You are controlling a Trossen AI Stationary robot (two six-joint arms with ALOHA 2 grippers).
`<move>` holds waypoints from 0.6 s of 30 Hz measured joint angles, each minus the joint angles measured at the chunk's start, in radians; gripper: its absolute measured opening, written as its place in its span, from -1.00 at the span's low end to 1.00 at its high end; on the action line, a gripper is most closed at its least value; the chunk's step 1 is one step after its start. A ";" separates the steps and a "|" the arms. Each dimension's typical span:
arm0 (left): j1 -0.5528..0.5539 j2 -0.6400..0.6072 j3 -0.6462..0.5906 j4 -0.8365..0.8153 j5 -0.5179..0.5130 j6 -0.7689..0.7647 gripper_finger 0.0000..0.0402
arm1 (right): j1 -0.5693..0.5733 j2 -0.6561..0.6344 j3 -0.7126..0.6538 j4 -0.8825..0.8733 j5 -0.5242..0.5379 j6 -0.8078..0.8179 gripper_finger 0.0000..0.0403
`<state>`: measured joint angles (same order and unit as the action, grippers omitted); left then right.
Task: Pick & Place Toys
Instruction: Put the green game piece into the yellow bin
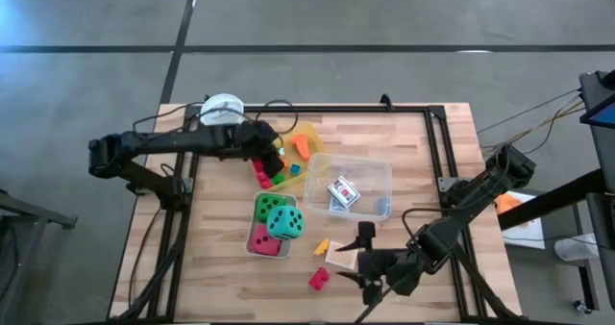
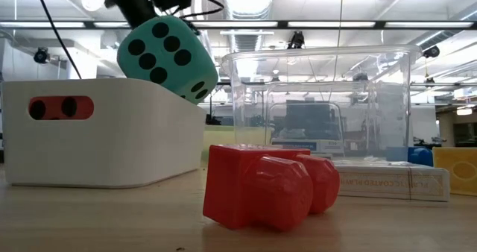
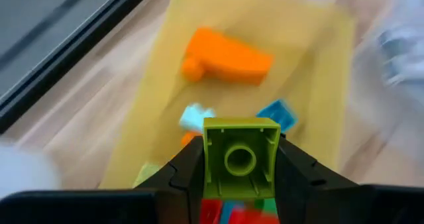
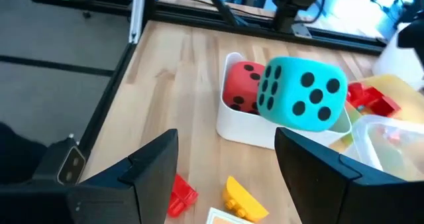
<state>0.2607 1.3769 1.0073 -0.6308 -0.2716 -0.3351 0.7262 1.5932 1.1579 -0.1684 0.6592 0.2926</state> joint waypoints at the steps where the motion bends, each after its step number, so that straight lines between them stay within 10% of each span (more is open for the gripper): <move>1: 0.017 0.011 0.000 0.036 0.039 0.025 -0.43 | -0.002 0.000 0.000 0.000 0.001 0.010 0.22; 18: 0.162 0.235 0.019 -0.014 0.146 0.124 -0.43 | -0.005 -0.021 0.000 -0.018 -0.003 -0.004 0.22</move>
<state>0.4229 1.6117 1.0264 -0.6446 -0.1256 -0.2110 0.7216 1.5726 1.1580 -0.1866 0.6559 0.2885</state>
